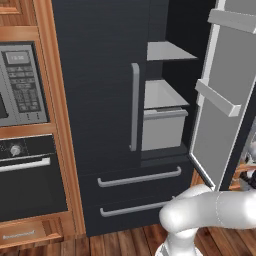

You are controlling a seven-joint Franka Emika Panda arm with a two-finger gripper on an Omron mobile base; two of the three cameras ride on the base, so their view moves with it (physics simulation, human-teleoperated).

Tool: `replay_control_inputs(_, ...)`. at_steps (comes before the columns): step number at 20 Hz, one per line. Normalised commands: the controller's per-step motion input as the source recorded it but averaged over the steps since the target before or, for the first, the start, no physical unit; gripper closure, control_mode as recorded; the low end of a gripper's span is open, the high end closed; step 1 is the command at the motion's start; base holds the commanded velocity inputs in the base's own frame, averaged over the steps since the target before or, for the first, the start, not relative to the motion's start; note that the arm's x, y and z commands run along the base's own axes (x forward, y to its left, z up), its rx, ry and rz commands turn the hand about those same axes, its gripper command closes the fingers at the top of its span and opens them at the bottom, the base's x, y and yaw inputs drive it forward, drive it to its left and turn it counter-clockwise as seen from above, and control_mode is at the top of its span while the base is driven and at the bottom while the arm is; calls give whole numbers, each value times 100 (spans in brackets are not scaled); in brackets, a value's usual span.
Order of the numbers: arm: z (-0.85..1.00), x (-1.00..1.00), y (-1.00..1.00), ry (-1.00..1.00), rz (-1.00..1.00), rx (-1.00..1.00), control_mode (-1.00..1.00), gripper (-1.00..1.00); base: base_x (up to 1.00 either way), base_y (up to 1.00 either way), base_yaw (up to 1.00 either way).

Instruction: Place the peach in the correct fridge rack based on whether it is a fruit or vegetable. Finally, close the fridge door.

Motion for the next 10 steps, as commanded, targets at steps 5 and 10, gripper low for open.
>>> replay_control_inputs(5,0,0,-59,-25,35,25,-100,-100,0,0,0)
replay_control_inputs(10,5,25,-4,-13,43,15,-100,-100,0,0,0)
